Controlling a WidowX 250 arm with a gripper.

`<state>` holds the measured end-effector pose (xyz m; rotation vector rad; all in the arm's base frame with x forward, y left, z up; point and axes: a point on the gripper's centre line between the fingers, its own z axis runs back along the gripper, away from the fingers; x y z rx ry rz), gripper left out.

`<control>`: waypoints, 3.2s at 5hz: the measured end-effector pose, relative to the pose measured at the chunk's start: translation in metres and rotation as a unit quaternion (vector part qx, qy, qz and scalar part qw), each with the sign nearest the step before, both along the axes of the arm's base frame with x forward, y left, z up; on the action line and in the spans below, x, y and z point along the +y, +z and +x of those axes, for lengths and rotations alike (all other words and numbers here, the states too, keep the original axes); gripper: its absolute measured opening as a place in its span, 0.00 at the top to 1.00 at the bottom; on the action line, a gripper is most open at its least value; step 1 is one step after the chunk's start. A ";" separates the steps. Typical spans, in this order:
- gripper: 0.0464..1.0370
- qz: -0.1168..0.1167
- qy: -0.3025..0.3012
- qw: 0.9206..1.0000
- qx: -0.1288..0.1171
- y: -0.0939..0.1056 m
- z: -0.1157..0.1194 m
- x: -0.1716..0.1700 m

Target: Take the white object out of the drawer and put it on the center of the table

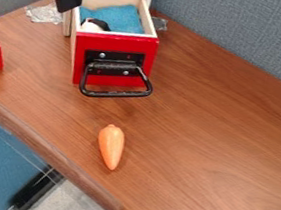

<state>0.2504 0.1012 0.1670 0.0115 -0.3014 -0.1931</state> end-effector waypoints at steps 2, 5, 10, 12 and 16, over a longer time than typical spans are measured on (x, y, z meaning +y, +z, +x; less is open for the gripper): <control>0.04 -0.013 0.005 1.000 0.019 -0.011 0.011 0.000; 0.04 -0.009 0.006 1.000 0.016 -0.010 0.053 0.007; 0.04 0.001 0.007 0.999 0.046 -0.047 0.103 0.014; 0.04 0.010 0.009 0.998 0.056 -0.058 0.117 0.013; 0.04 0.023 -0.017 0.997 0.072 -0.077 0.110 0.011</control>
